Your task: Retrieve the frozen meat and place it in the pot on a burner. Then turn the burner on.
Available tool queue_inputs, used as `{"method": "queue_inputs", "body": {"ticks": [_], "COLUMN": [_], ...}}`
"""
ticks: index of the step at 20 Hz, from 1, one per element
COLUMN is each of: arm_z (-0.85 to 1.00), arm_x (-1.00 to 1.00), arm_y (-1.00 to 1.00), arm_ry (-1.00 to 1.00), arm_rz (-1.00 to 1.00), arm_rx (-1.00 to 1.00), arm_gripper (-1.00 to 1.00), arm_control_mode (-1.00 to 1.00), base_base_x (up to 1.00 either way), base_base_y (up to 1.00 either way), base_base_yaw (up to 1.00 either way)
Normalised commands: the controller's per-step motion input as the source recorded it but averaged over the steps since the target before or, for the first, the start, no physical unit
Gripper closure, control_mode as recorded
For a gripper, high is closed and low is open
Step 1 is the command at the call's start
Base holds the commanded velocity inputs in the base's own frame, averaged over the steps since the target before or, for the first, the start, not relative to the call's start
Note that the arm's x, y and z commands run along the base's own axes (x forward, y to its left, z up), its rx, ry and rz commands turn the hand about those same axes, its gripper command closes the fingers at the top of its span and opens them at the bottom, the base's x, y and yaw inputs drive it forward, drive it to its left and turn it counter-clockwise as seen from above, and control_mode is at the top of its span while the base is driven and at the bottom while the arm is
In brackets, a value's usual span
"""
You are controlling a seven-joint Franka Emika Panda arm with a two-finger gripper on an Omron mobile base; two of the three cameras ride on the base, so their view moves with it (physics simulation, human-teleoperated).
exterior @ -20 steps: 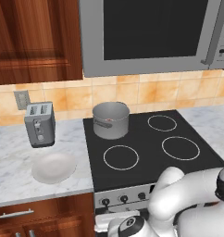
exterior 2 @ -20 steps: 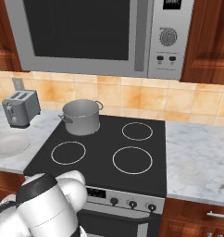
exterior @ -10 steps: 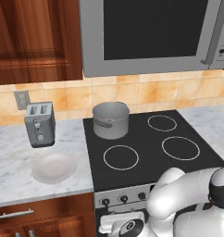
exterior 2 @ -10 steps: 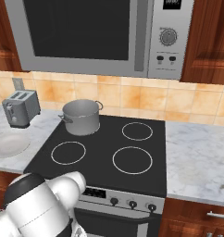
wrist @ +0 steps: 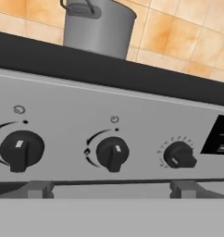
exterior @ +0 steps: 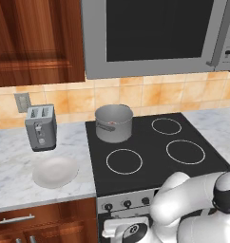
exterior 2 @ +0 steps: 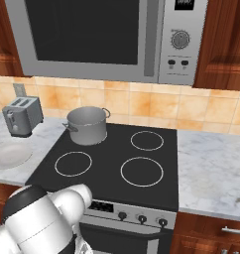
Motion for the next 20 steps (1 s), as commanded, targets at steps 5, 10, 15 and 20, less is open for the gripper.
{"method": "queue_inputs", "body": {"ticks": [5,10,15,20], "arm_z": [0.0,0.0,0.0,0.0], "arm_x": [0.34,0.4,0.5,0.5], "arm_y": [-0.27,-0.39,-0.47,-0.59], "arm_ry": [0.0,-0.01,0.0,0.0], "arm_rz": [0.02,0.06,0.06,0.05], "arm_rx": [0.14,0.11,0.11,0.14], "arm_gripper": [-1.0,-1.0,-1.0,-1.0], "arm_control_mode": [-1.0,-1.0,-1.0,-1.0], "base_base_x": [0.0,0.0,0.0,0.0], "base_base_y": [0.0,0.0,0.0,0.0], "base_base_yaw": [0.0,0.0,0.0,0.0]}}
